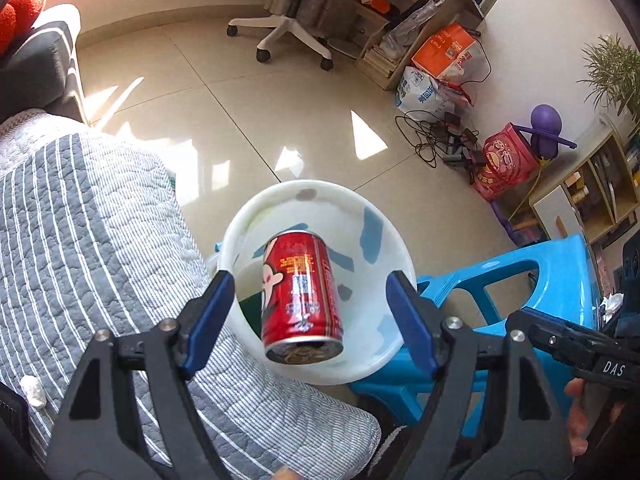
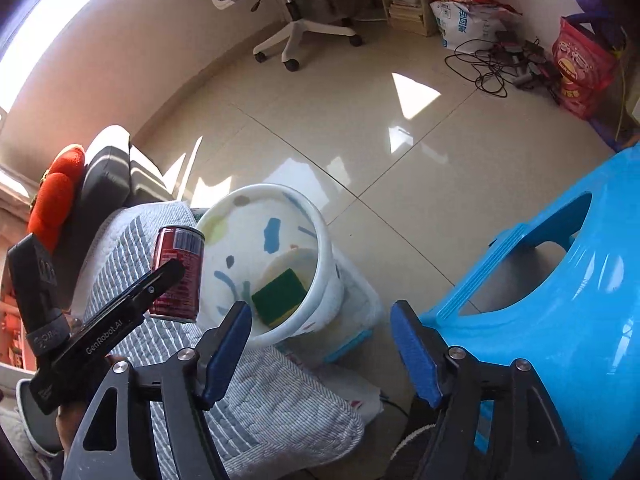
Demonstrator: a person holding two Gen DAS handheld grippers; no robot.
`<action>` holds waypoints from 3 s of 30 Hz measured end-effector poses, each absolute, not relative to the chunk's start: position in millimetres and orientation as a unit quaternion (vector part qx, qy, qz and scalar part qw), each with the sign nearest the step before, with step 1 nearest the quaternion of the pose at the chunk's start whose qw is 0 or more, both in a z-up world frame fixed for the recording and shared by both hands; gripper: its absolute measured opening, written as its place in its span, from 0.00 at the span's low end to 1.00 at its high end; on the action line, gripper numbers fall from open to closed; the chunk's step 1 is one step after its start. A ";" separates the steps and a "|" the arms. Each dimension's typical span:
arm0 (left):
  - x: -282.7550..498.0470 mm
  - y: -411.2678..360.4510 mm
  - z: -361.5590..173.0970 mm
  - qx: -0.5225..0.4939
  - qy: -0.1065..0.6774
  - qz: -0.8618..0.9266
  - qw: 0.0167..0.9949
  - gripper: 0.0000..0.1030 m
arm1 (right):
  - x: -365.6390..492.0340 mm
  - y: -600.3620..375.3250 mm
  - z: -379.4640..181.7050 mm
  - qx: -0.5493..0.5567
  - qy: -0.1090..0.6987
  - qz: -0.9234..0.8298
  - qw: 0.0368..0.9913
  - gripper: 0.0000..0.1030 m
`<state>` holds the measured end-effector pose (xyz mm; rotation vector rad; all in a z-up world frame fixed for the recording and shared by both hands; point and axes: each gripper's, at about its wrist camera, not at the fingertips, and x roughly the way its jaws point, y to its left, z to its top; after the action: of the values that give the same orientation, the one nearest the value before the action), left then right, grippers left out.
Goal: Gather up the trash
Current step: 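Drop the red can into the white bucket with the left tool, then move both tools back over the bed toward the remaining items, then grasp the black tray with the right tool while the left tool grasps the white paper box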
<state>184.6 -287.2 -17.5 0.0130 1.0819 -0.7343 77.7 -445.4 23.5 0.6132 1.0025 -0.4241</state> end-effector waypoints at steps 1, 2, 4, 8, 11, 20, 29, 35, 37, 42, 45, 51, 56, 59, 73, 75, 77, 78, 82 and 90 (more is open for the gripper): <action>184.2 -282.5 -15.2 0.011 0.500 -0.334 0.799 0.88 | 78.1 -444.9 24.4 0.284 0.469 -0.199 0.813 0.73; 182.3 -278.3 -11.9 0.018 0.498 -0.328 0.802 0.91 | 78.8 -443.6 25.5 0.281 0.468 -0.199 0.814 0.74; 178.7 -267.6 -7.5 0.037 0.495 -0.316 0.809 0.96 | 79.8 -439.2 27.6 0.273 0.467 -0.200 0.817 0.75; 171.3 -240.1 0.8 0.056 0.489 -0.295 0.819 0.99 | 84.3 -428.3 32.9 0.259 0.467 -0.195 0.823 0.76; 168.2 -219.6 4.0 0.064 0.490 -0.276 0.824 0.99 | 89.0 -415.2 37.3 0.242 0.468 -0.192 0.828 0.78; 153.3 -141.6 14.7 0.072 0.483 -0.216 0.845 0.99 | 105.7 -373.9 45.8 0.197 0.471 -0.174 0.842 0.82; 139.8 -61.6 16.9 0.044 0.485 -0.172 0.856 0.99 | 125.1 -316.2 40.0 0.149 0.489 -0.133 0.849 0.89; 131.6 -5.9 14.8 0.037 0.492 -0.138 0.859 0.99 | 137.7 -268.7 34.0 0.104 0.505 -0.103 0.851 0.90; 129.4 12.7 13.8 0.027 0.496 -0.128 0.858 0.99 | 140.9 -255.4 31.6 0.094 0.507 -0.092 0.852 0.90; 125.8 54.8 13.1 0.008 0.501 -0.101 0.860 0.99 | 151.0 -223.6 23.4 0.071 0.517 -0.073 0.850 0.90; 127.6 80.8 11.3 -0.014 0.509 -0.077 0.857 0.99 | 157.7 -206.1 18.4 0.056 0.522 -0.062 0.849 0.90; 129.1 130.6 6.4 -0.062 0.526 -0.041 0.847 0.99 | 177.8 -162.3 4.8 0.027 0.534 -0.036 0.845 0.90; 130.3 159.9 0.6 -0.084 0.534 -0.016 0.841 0.99 | 195.3 -120.1 -8.5 0.001 0.540 -0.009 0.842 0.90; 130.9 176.3 -3.9 -0.087 0.539 0.003 0.838 0.99 | 204.0 -90.2 -13.5 -0.014 0.539 0.017 0.842 0.90; 134.5 241.7 -10.1 -0.076 0.550 0.061 0.830 0.99 | 202.7 76.7 -71.4 -0.149 0.482 0.042 0.862 0.90; 135.6 248.2 -12.2 -0.080 0.554 0.065 0.826 0.99 | 207.6 84.7 -83.5 -0.162 0.478 0.026 0.863 0.90; 136.4 251.9 -14.2 -0.081 0.556 0.070 0.824 0.99 | 214.3 90.3 -95.2 -0.172 0.472 0.008 0.865 0.90; 136.9 252.8 -15.0 -0.081 0.557 0.070 0.824 0.99 | 217.2 92.8 -100.2 -0.176 0.469 0.002 0.865 0.90; 139.0 250.1 -16.7 -0.078 0.559 0.066 0.823 0.99 | 222.2 107.9 -116.2 -0.203 0.455 -0.016 0.867 0.90; 149.9 229.3 -27.8 -0.070 0.565 0.033 0.821 0.98 | 227.4 83.2 -101.0 -0.181 0.446 -0.017 0.876 0.61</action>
<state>149.9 229.3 -27.8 -0.1498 1.2026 0.0695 227.4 83.2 -101.0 -0.3780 0.9304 -0.0359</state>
